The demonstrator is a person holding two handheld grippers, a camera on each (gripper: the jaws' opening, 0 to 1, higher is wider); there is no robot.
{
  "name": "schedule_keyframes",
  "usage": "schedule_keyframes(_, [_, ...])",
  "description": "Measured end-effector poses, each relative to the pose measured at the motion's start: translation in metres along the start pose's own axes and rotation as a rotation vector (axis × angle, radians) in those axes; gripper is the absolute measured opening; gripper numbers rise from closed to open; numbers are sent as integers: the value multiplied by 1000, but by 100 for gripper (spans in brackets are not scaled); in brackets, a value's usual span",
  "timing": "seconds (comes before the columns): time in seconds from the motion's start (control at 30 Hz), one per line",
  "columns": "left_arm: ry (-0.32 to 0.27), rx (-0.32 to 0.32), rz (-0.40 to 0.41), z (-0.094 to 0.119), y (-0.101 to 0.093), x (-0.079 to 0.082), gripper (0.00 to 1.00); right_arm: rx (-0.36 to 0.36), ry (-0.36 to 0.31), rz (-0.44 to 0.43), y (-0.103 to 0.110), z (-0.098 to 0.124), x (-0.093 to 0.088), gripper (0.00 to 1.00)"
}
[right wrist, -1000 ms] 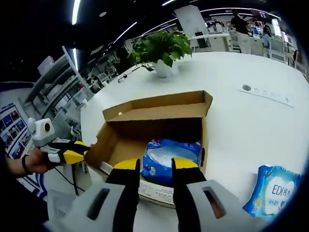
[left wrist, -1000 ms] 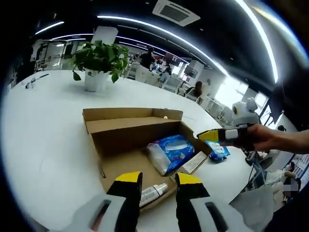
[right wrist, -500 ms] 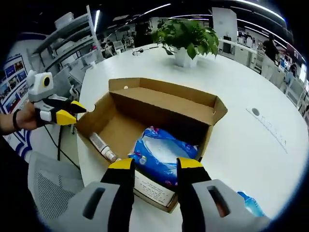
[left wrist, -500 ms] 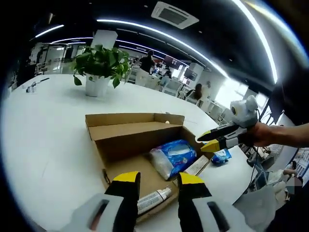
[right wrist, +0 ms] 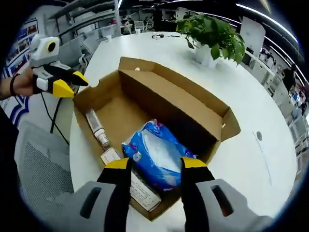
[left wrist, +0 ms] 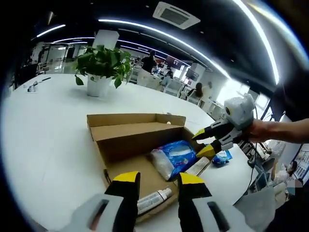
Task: Operate the shoe box by opening the lid, removing the specified soft item, and placing it in the target area until the item is outside and the box remains undamaged.
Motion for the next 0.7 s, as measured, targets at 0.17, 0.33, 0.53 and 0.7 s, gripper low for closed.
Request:
schedule_keyframes(0.17, [-2, 7, 10, 2, 3, 0, 31, 25, 35, 71, -10, -13, 5, 46])
schedule_keyframes(0.33, [-3, 15, 24, 5, 3, -1, 31, 55, 70, 100, -17, -25, 5, 51])
schedule_keyframes(0.53, [2, 16, 26, 7, 3, -1, 31, 92, 140, 173, -16, -39, -6, 54])
schedule_keyframes(0.7, [8, 15, 23, 7, 3, -2, 31, 106, 167, 204, -15, -48, -8, 53])
Point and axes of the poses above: the point that each gripper's makers call its tool centre point, and the gripper's own axes: z roughly backward along the fingers, y roughly to its left, x roughly out of its top, the point moved 5 cm from there along z, roughly backward along the fingers, and after that the axes turned 2 degrees about -z, right-handed, at the moved point
